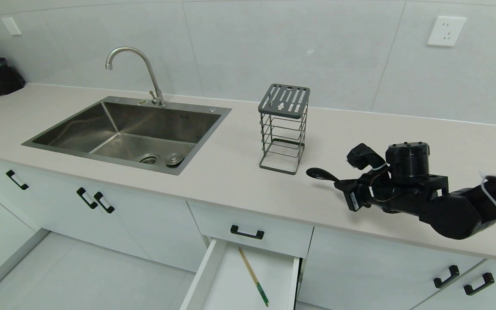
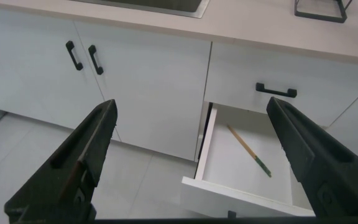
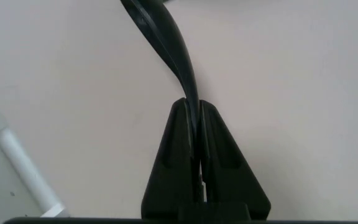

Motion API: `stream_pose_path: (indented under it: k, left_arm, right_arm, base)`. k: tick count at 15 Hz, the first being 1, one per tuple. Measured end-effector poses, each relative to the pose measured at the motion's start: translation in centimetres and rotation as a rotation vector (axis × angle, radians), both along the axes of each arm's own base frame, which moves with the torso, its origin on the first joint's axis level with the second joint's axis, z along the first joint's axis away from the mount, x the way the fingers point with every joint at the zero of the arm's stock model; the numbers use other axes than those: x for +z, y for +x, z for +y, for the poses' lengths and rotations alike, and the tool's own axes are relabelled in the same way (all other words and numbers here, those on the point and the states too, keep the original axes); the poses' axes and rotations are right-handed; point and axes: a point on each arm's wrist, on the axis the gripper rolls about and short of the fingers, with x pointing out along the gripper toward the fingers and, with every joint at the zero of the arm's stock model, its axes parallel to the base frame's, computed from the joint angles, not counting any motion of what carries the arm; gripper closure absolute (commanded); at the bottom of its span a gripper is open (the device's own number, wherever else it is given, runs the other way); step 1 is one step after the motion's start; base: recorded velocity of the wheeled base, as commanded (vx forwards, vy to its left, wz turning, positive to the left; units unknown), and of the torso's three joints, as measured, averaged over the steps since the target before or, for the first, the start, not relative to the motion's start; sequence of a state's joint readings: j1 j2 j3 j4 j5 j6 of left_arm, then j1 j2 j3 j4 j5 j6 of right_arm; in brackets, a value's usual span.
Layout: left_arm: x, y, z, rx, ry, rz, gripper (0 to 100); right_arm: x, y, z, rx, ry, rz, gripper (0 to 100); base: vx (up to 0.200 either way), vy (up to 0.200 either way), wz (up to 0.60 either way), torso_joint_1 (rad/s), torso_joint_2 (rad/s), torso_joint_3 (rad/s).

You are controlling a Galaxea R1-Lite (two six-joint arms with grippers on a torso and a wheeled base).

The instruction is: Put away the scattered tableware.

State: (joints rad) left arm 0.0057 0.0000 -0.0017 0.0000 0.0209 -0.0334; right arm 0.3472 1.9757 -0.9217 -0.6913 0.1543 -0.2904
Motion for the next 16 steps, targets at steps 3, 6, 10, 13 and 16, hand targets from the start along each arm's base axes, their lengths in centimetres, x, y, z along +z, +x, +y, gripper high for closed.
stream_pose_path:
  k: [3, 6, 10, 13, 16]
  left_arm:
    - [0.0, 0.0, 0.0, 0.0, 0.0, 0.0, 0]
    - [0.0, 0.0, 0.0, 0.0, 0.0, 0.0, 0]
    - [0.0, 0.0, 0.0, 0.0, 0.0, 0.0, 0]
    - [0.0, 0.0, 0.0, 0.0, 0.0, 0.0, 0]
    - [0.0, 0.0, 0.0, 0.0, 0.0, 0.0, 0]
  right_arm:
    - [0.4, -3.6, -0.1, 0.034, 0.003, -0.02, 100]
    - [0.9, -6.0, -0.1, 0.062, 0.019, -0.062, 100]
    - [1.1, -8.5, 2.6, 0.176, 0.036, -0.083, 100]
    - [1.1, -9.5, 3.9, 0.229, 0.041, -0.079, 100]
    - [1.0, -10.5, 6.0, 0.296, 0.074, -0.072, 100]
  base:
    - [0.0, 0.0, 0.0, 0.0, 0.0, 0.0]
    - [0.0, 0.0, 0.0, 0.0, 0.0, 0.0]
    - [0.0, 0.0, 0.0, 0.0, 0.0, 0.0]
    - [0.0, 0.0, 0.0, 0.0, 0.0, 0.0]
    - [0.0, 0.0, 0.0, 0.0, 0.0, 0.0]
